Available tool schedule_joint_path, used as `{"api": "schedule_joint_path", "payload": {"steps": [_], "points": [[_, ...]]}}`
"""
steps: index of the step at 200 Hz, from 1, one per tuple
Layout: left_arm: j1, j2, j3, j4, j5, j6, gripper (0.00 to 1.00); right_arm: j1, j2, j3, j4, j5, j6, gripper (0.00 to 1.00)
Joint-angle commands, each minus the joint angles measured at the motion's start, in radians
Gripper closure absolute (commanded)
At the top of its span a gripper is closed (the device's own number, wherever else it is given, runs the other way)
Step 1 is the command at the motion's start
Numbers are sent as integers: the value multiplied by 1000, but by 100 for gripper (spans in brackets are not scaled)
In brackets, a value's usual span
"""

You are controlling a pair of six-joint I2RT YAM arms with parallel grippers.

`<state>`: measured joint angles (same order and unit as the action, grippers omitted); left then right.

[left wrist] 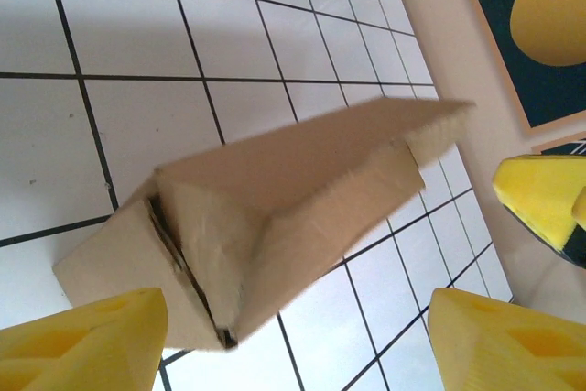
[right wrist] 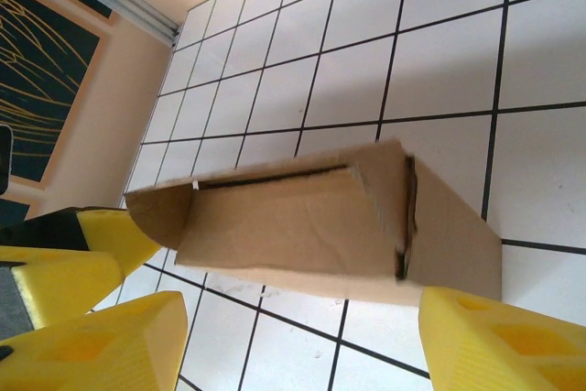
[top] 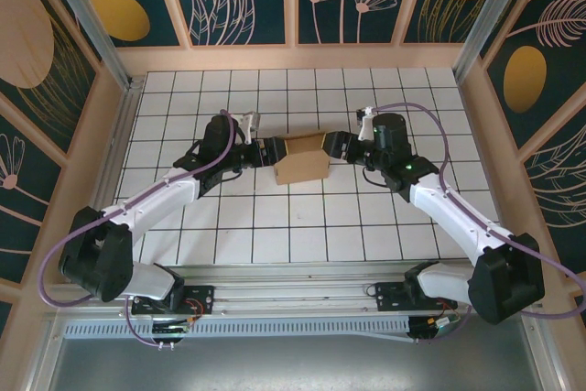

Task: Fold the paper box

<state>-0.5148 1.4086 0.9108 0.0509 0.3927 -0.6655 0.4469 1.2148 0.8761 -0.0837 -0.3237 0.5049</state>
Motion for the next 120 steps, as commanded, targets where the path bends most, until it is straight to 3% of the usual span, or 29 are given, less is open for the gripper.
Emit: {"api": "schedule_joint_path", "payload": {"steps": [1,37,52,79,106,120], "points": [[-2,-29,25,7,0,18,25,-11,-25,19,19,-23,6,32],[-2,-36,42,-25,-42,19,25,-44,-40,20,11,-30,13,32],[-2,-58,47,-53,-127,-16,25,-74,-32,37,-5,-37,32,32],[-1,-100,42,-98,-301,-202,26,-155,56,126,-87,-146,48,35],[-1,-118,27,-81,-317,-422,26,-163,180,259,-209,-217,-28,36],[0,-115,11,-66,-309,-549,22,-163,237,313,-250,-252,-57,35]]}}
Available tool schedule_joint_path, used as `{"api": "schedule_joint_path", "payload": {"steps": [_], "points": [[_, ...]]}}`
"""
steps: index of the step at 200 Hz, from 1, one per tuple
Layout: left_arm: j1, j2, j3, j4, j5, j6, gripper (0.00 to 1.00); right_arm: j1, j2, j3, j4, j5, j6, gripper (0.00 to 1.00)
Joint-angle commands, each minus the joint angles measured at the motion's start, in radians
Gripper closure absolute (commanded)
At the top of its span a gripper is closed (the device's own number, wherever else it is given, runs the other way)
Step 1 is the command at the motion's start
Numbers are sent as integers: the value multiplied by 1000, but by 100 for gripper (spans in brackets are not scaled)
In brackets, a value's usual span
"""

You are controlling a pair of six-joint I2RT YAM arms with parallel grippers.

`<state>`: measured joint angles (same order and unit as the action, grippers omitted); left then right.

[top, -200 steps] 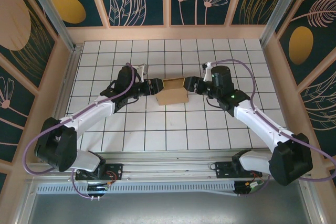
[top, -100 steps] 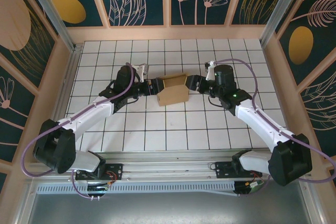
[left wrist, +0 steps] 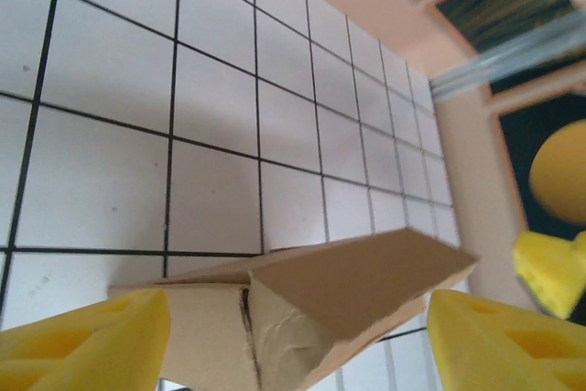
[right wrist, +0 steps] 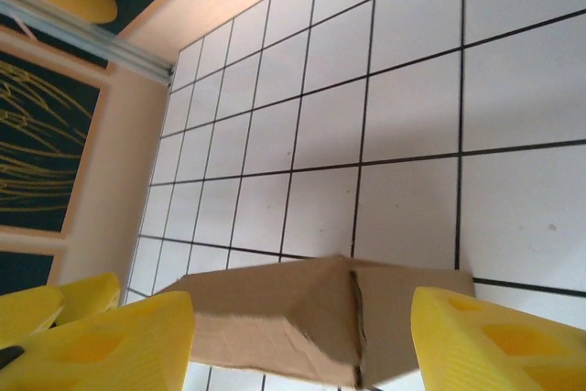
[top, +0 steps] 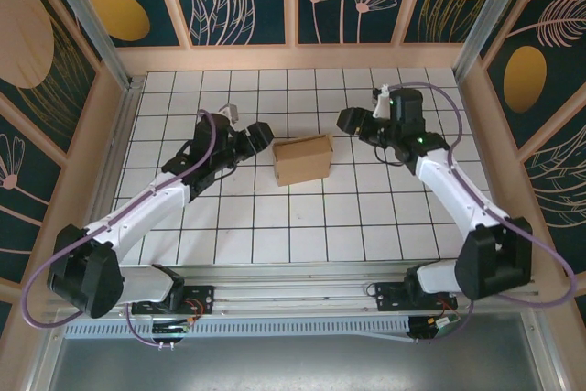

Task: Fold the paper box

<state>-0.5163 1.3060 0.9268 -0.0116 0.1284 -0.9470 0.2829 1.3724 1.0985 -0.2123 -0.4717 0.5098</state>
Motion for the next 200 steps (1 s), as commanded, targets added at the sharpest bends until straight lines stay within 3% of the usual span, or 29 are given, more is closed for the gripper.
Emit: {"api": "schedule_joint_path", "payload": {"steps": [1,37,66,104,200], "points": [[2,-12,-7,0,-43,-274,22,1,83,93,-123,-105,-63,35],[2,33,-36,112,26,-395,17,2,179,150,-127,-138,-85,36],[3,106,-12,102,59,-406,15,2,222,152,-118,-150,-86,45],[3,176,-2,137,134,-361,24,12,223,120,-110,-162,-88,49],[2,226,-23,68,134,-257,49,25,217,16,-67,-132,-83,54]]}}
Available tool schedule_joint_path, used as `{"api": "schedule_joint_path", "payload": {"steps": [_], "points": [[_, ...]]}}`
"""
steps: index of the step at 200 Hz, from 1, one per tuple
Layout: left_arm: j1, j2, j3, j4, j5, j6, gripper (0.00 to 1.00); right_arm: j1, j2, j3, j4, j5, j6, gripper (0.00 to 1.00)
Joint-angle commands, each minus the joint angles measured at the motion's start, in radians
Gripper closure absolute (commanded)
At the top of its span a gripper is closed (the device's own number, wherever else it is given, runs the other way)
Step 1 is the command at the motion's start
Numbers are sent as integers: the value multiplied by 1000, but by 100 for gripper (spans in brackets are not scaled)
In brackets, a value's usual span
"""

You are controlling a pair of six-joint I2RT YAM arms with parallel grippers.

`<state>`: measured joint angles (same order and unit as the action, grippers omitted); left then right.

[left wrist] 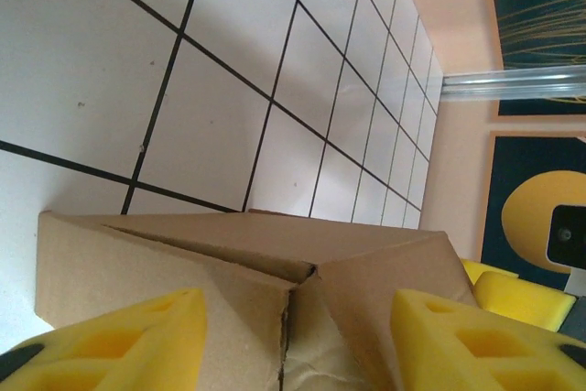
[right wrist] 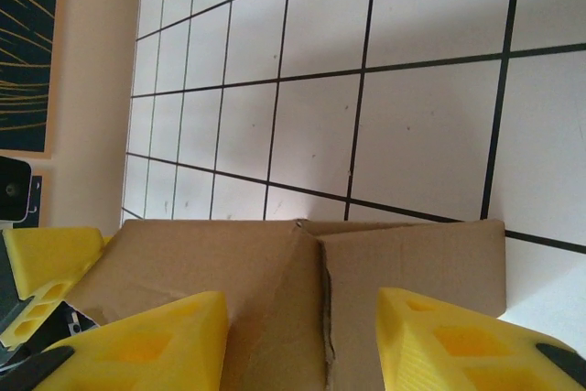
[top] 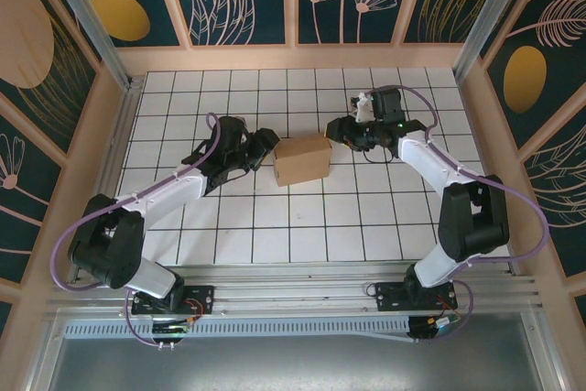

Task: Fold the paper box

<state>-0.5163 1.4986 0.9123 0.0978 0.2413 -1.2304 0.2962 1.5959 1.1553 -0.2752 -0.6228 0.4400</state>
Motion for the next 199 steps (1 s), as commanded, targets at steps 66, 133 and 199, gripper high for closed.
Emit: {"api": "schedule_joint_path", "payload": {"steps": [66,133,199], "points": [[2,64,-61,-75,17,69,66,74,-23,-139,-15,219,-62,54],[1,93,-148,-65,38,61,82,83,-108,-244,80,180,-5,67],[-95,-29,-182,-148,55,88,73,154,-296,-425,88,140,117,68]]}}
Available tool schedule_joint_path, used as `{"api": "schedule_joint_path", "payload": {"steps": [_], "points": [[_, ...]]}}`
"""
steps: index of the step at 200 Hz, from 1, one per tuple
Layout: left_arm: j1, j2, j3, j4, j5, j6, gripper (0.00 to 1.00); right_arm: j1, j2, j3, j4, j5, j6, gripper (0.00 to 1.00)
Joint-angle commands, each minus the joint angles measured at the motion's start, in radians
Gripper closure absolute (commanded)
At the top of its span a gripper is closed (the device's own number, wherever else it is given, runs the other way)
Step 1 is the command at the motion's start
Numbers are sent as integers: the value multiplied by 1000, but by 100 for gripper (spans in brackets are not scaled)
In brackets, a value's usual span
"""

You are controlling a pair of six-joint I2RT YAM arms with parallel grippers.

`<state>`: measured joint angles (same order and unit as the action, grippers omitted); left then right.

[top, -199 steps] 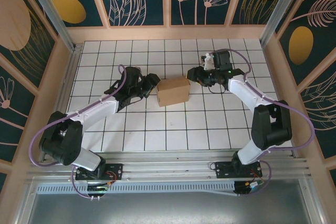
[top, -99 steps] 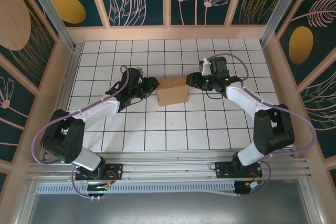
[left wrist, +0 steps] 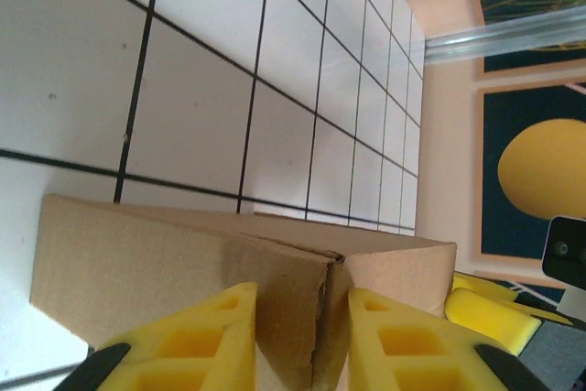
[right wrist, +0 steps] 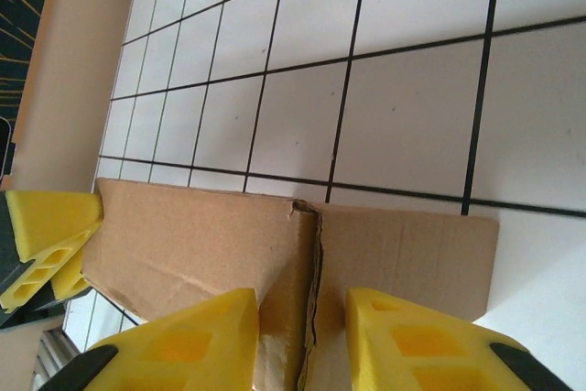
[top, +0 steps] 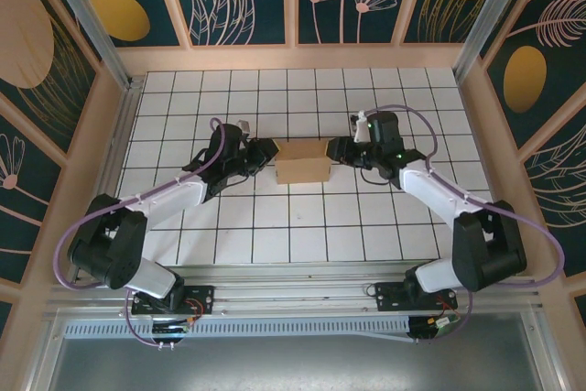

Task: Fold the paper box

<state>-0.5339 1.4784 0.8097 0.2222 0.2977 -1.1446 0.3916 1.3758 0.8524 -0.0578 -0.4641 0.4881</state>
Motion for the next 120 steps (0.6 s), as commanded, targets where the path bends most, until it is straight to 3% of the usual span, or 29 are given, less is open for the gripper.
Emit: {"api": "schedule_joint_path", "payload": {"steps": [1,19,48,74,91,120], "points": [[-83,-11,-82,-276,-2,1,73,62,-82,-128,-131,-18,72,68],[-151,-62,-156,-299,-18,-41,67,104,-202,-225,-173,21,128,67],[-200,-199,-268,-277,-48,-123,41,126,-385,-278,-266,39,195,60],[-205,-304,-269,-294,-122,-74,22,123,-481,-291,-249,34,250,52],[-203,-314,-267,-268,-184,-47,16,118,-468,-306,-206,83,253,47],[-204,-204,-241,-97,-164,53,17,112,-355,-344,-71,164,285,44]]}}
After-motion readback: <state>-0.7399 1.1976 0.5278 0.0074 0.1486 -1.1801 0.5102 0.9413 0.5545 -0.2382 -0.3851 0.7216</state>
